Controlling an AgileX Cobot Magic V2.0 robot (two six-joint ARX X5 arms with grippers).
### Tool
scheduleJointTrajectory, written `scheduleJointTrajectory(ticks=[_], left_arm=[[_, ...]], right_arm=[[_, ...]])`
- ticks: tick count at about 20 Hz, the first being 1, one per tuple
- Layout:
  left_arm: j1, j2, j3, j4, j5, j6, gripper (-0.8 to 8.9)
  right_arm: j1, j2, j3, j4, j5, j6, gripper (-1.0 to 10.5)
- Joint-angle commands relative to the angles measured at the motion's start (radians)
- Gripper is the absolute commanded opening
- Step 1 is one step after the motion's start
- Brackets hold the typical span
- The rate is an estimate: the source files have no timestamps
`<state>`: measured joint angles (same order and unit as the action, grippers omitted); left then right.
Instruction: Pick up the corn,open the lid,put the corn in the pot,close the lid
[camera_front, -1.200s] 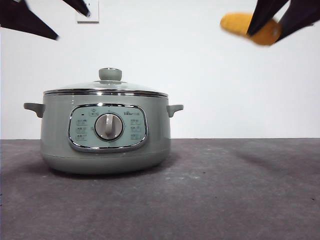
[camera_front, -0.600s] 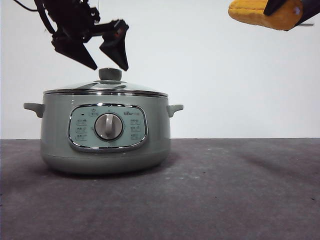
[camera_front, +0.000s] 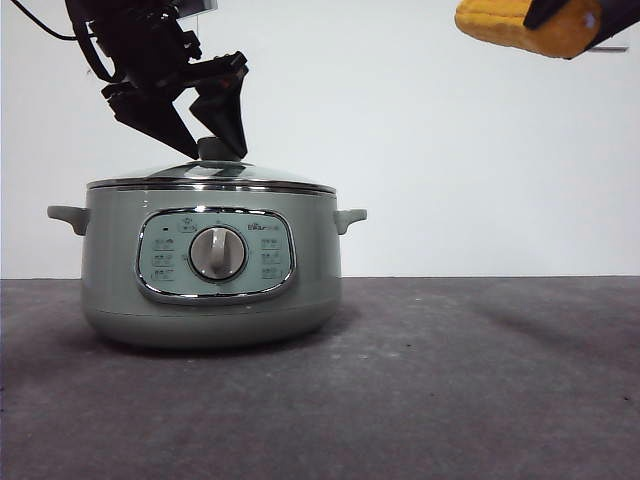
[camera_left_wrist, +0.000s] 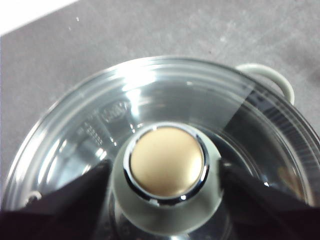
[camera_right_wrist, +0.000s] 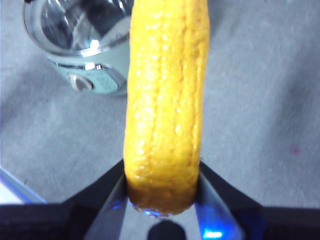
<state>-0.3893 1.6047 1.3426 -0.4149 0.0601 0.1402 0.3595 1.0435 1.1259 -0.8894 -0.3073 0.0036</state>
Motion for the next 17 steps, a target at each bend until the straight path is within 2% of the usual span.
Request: scheduleJointTrajectory(ticks=[1, 3, 4, 5, 7, 8, 15, 17], left_arm=[[0.000, 0.006, 0.000, 0.000, 0.000, -0.010, 3.41], [0.000, 0.006, 0.000, 0.001, 0.000, -0.010, 3.35], [0.000, 0.006, 0.000, 0.002, 0.000, -0.010, 2.85], [0.000, 0.006, 0.000, 0.005, 0.000, -0.010, 1.80], [0.000, 0.006, 0.000, 0.016, 0.000, -0.016, 0.29], [0.000, 0.006, 0.000, 0.018, 0.000, -0.018, -0.15], [0.014, -0.028, 0.000, 0.036, 0.001, -0.034, -0.08], [0.020, -0.072, 0.000, 0.049, 0.046, -0.051, -0.08]], right_arm=[[0.001, -0.001, -0.002, 0.015, -0.003, -0.004, -0.1], [0.001, -0.001, -0.002, 0.018, -0.003, -0.004, -0.1], [0.001, -0.001, -0.002, 0.018, -0.003, -0.004, -0.1], [0.001, -0.001, -0.002, 0.018, -0.003, -0.004, -0.1], [0.001, -0.001, -0.002, 0.019, -0.003, -0.005, -0.1], [0.001, -0.001, -0.002, 0.021, -0.003, -0.005, -0.1], [0.001, -0.001, -0.002, 0.029, -0.004, -0.006, -0.1], [0.001, -0.001, -0.002, 0.039, -0.004, -0.006, -0.1]])
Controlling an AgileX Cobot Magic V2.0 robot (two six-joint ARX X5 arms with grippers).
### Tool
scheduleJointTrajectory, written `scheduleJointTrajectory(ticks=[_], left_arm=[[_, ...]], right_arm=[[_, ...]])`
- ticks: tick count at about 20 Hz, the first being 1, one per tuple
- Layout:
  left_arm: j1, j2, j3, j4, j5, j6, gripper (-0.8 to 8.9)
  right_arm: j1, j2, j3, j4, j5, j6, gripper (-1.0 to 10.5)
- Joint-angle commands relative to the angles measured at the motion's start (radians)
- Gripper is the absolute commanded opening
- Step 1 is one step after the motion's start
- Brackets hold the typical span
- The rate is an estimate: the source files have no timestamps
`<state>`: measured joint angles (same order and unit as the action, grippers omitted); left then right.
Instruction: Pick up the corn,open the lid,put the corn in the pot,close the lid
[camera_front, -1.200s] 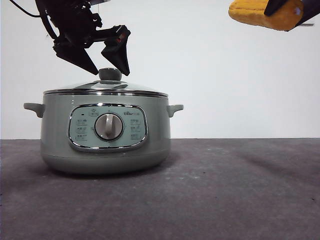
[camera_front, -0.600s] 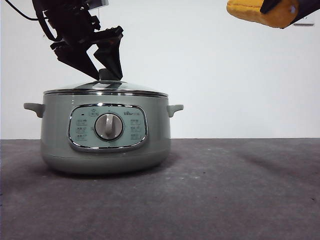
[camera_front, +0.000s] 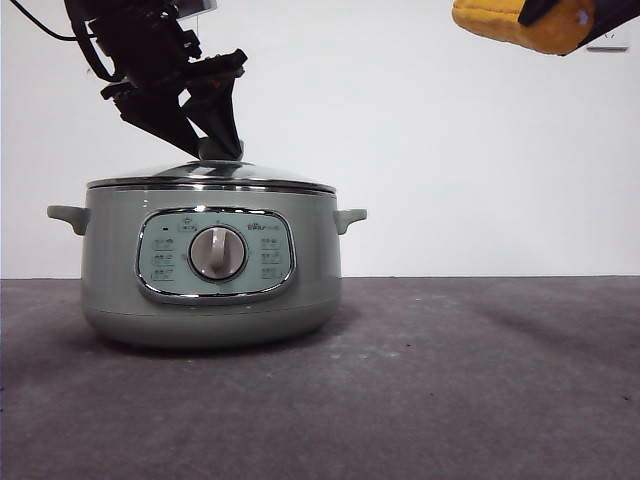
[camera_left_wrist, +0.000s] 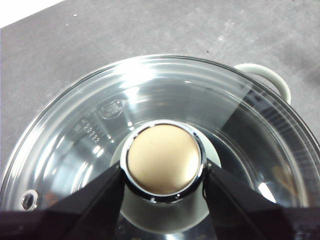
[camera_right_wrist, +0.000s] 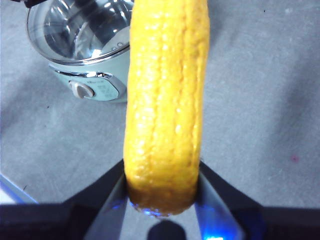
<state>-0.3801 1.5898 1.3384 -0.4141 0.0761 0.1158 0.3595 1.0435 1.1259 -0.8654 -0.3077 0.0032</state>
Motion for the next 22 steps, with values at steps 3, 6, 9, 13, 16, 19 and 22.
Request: scheduleJointTrajectory(ticks=[3, 6, 9, 13, 16, 19, 22], left_arm=[[0.027, -0.140, 0.004, 0.045, 0.044, -0.034, -0.08], [0.042, -0.244, 0.004, 0.012, 0.047, -0.038, -0.08], [0.064, -0.372, 0.004, -0.044, 0.062, -0.065, -0.08], [0.075, -0.551, 0.003, -0.142, 0.051, -0.081, -0.08], [0.075, -0.661, 0.003, -0.219, 0.031, -0.086, -0.08], [0.075, -0.754, -0.001, -0.320, -0.019, -0.090, -0.08], [0.075, -0.851, -0.004, -0.410, -0.037, -0.101, -0.08]], right_arm=[[0.001, -0.001, -0.002, 0.051, -0.006, -0.005, -0.1], [0.001, 0.001, -0.002, 0.108, -0.011, -0.003, -0.1], [0.002, 0.021, -0.001, 0.195, -0.079, 0.037, -0.1], [0.024, 0.118, 0.058, 0.237, -0.097, 0.057, -0.1], [0.084, 0.239, 0.185, 0.232, -0.097, 0.055, -0.1], [0.157, 0.397, 0.365, 0.203, -0.080, 0.043, -0.1], [0.213, 0.573, 0.558, 0.134, -0.033, 0.010, -0.1]])
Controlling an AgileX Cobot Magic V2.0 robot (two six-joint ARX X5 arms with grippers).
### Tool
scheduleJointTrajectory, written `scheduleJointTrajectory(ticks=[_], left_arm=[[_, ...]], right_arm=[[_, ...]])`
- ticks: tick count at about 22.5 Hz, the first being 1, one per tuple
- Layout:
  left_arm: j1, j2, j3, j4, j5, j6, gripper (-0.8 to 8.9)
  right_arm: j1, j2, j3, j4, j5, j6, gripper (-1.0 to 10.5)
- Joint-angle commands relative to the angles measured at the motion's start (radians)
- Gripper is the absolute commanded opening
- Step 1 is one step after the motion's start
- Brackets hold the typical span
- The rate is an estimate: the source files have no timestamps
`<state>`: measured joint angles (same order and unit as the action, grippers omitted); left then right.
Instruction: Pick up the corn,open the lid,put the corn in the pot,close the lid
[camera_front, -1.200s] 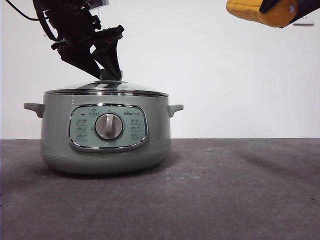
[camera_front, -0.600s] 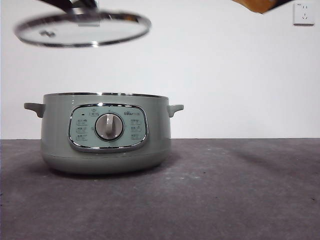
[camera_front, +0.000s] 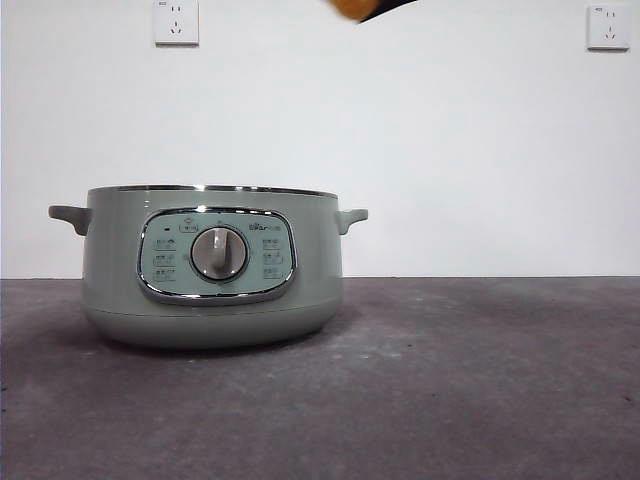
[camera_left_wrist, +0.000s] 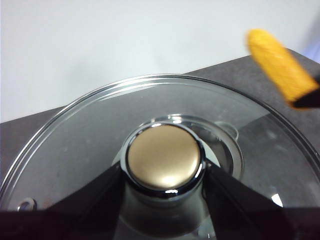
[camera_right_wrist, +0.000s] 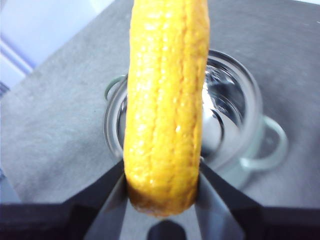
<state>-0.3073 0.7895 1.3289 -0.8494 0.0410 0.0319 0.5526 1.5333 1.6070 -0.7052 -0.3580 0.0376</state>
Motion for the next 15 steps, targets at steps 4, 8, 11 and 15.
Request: scheduleJointTrajectory(ticks=[4, 8, 11, 15], left_arm=[[0.002, -0.163, 0.006, -0.055, -0.039, -0.039, -0.08], [0.002, -0.229, 0.005, -0.112, -0.042, -0.062, -0.08], [0.002, -0.254, 0.006, -0.143, -0.042, -0.063, -0.08], [0.002, -0.264, 0.006, -0.171, -0.041, -0.062, -0.08]], right_arm=[[0.068, 0.284, 0.269, -0.082, 0.059, -0.042, -0.1], [0.095, 0.444, 0.404, -0.115, 0.091, -0.043, -0.1], [0.109, 0.556, 0.486, -0.138, 0.107, -0.045, -0.1], [0.124, 0.663, 0.543, -0.162, 0.135, -0.049, -0.1]])
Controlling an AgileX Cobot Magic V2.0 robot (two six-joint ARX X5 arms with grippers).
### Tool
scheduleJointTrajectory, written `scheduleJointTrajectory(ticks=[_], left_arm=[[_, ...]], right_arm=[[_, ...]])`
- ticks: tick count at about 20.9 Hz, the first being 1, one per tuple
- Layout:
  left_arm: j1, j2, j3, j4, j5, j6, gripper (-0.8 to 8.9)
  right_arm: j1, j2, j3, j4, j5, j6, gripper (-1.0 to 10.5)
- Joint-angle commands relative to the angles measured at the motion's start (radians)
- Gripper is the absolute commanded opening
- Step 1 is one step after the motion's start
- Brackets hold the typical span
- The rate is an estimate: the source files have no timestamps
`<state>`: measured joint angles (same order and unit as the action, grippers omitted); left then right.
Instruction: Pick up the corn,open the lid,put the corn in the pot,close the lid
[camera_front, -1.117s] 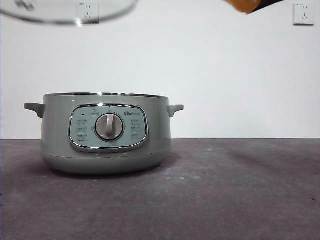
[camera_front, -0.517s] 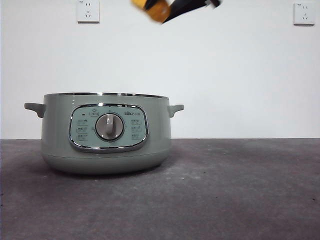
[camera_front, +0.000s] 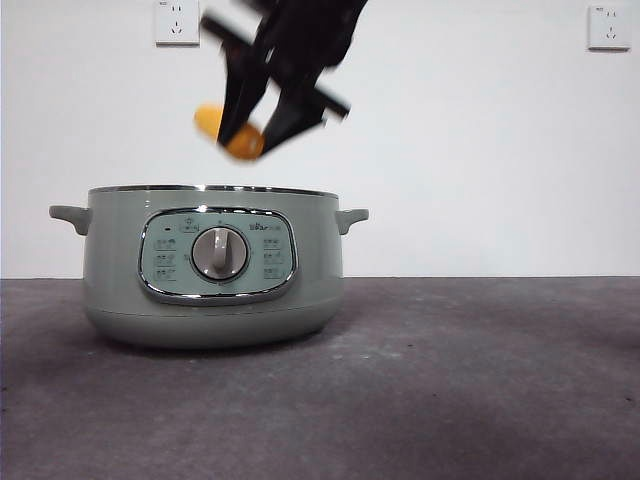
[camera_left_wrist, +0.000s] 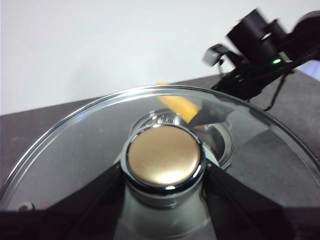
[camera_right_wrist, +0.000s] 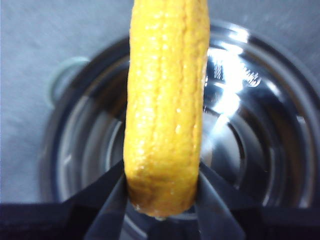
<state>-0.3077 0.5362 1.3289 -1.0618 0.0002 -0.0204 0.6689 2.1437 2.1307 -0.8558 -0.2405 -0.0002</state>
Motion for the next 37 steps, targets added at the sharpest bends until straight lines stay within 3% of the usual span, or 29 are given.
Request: scheduleJointTrajectory(ticks=[1, 17, 27, 35, 37], left_arm=[[0.002, -0.011, 0.005, 0.036, 0.000, -0.010, -0.08], [0.002, -0.011, 0.006, 0.030, 0.029, -0.010, -0.08], [0.002, -0.011, 0.006, 0.008, 0.053, -0.001, -0.08], [0.002, -0.010, 0.006, -0.016, 0.053, -0.001, -0.08], [0.002, -0.010, 0.006, -0.016, 0.053, 0.000, -0.08]], right_arm=[[0.012, 0.072, 0.024, -0.011, 0.022, -0.011, -0.1], [0.039, 0.182, 0.026, -0.087, 0.118, -0.095, -0.1], [0.039, 0.184, 0.026, -0.175, 0.136, -0.268, -0.1], [0.039, 0.184, 0.026, -0.161, 0.154, -0.268, 0.1], [0.039, 0.184, 0.026, -0.137, 0.154, -0.259, 1.2]])
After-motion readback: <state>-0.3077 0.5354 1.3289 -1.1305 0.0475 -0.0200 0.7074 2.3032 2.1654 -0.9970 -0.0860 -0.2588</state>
